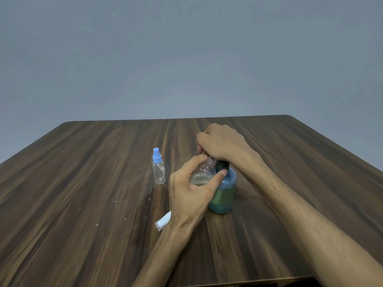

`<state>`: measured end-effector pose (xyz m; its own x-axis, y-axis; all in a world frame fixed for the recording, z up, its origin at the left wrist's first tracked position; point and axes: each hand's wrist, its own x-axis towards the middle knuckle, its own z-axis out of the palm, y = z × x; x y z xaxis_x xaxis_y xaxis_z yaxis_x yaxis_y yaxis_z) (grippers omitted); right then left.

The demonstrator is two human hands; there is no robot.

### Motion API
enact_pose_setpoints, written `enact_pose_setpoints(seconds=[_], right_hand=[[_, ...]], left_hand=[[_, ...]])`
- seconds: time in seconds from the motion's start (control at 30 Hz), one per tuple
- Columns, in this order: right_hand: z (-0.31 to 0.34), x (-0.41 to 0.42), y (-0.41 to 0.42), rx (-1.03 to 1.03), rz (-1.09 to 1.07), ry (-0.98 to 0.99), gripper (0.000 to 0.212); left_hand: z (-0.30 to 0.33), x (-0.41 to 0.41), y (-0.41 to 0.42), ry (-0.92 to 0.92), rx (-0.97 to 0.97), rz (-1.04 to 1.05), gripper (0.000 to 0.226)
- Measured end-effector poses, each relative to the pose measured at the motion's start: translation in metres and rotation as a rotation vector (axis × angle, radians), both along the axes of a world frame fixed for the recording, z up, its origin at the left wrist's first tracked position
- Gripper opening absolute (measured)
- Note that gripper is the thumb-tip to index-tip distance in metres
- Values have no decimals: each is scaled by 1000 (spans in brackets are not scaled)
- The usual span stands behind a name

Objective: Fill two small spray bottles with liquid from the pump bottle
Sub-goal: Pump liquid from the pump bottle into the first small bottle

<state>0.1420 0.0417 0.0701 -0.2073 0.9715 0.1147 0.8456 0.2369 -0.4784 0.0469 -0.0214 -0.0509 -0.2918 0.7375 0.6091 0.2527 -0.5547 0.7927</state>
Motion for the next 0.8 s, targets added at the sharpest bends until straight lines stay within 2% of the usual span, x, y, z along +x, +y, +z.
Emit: enact_pose_setpoints(seconds=[0.13,0.3,0.53,0.73,0.8], right_hand=[[8,2,3,-52,36,30,37],[28,0,10,-164,119,29,36],[3,-3,9,-79,92,-47,41],[6,-3,8,59,85,-33,40],[5,-2,9,43,83,-31,40]], left_hand=[[-2,3,3,3,-6,22,50],[0,3,2,11,1,17,43],[4,4,1,-29,-8,-8,32],[3,2,-1,-2,2,22,39],[4,2,0,2,-6,25,39]])
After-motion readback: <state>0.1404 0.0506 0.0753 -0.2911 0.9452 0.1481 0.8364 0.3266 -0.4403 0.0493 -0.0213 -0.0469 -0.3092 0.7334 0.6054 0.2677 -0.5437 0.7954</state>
